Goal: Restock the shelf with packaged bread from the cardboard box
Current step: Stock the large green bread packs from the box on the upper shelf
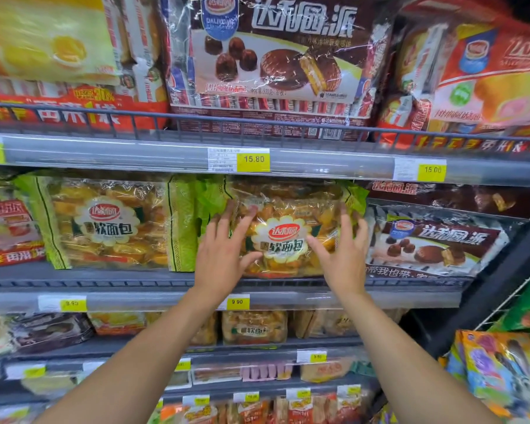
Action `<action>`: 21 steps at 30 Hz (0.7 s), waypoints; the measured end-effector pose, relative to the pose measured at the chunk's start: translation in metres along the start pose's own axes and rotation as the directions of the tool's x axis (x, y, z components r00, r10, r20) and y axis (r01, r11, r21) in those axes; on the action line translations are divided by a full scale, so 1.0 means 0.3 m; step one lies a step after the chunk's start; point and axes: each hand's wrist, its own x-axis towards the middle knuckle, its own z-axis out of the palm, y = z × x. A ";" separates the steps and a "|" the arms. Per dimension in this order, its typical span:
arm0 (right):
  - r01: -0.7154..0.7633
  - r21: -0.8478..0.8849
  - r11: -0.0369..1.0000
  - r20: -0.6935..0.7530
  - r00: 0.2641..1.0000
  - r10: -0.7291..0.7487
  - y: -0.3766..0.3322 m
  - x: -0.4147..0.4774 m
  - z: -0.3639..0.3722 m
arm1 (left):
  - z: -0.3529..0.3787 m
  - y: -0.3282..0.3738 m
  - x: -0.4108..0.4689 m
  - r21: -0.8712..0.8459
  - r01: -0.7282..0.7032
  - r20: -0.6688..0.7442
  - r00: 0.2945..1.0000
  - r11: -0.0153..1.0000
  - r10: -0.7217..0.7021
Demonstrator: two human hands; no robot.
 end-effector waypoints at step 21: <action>0.155 -0.160 0.975 0.115 0.984 -0.138 0.044 -0.164 -0.086 | -0.039 -0.026 -0.153 0.033 -0.170 -0.061 0.983 0.985 0.171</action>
